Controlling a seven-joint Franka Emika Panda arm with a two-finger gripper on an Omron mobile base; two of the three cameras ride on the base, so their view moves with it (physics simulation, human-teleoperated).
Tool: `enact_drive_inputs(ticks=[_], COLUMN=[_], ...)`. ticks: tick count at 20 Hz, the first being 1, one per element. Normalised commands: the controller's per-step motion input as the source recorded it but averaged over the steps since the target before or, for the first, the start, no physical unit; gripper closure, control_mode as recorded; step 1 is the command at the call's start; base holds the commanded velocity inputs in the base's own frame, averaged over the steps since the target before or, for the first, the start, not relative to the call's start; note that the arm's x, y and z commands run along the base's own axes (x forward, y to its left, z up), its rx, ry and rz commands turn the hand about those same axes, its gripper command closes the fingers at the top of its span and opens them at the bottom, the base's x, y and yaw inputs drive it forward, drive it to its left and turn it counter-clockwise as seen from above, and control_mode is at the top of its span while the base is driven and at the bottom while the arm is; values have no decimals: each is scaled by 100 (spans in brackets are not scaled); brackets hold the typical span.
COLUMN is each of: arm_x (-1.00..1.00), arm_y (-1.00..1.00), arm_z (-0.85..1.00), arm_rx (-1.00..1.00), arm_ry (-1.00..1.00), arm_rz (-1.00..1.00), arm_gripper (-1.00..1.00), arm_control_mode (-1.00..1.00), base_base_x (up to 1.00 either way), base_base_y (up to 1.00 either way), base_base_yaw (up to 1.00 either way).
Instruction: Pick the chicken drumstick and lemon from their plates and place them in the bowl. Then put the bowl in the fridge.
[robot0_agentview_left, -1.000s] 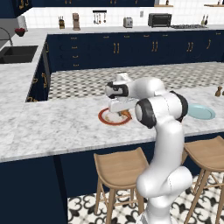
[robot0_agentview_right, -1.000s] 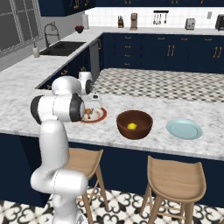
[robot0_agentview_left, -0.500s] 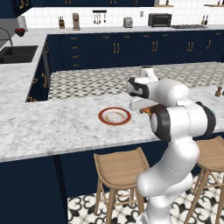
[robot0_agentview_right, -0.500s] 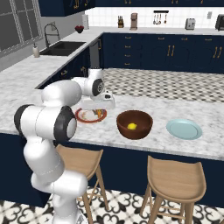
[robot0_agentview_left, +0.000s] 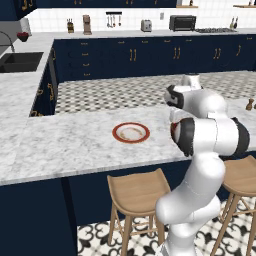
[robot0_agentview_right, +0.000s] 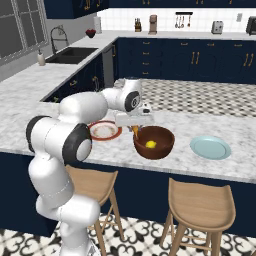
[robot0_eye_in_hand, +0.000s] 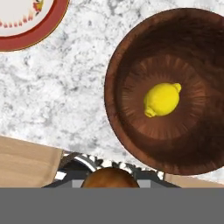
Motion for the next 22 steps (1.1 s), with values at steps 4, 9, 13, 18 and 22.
enact_drive_inputs(ticks=[4, 9, 13, 18, 22], arm_x=[48, 66, 19, 41, -5], arm_y=[-75, -47, -21, -10, 0], arm_z=[-11, -21, -54, -55, -55], arm_rx=[6, 12, 12, 9, 3], arm_ry=[2, 3, 0, 3, 18], arm_rz=[0, 3, 0, 0, 0], arm_gripper=[100, 100, 100, 100, -100], arm_control_mode=[-100, -100, -100, -100, -100], base_base_x=[0, 0, 0, 0, 0], base_base_y=[0, 0, 0, 0, 0], base_base_yaw=[0, 0, 0, 0, 0])
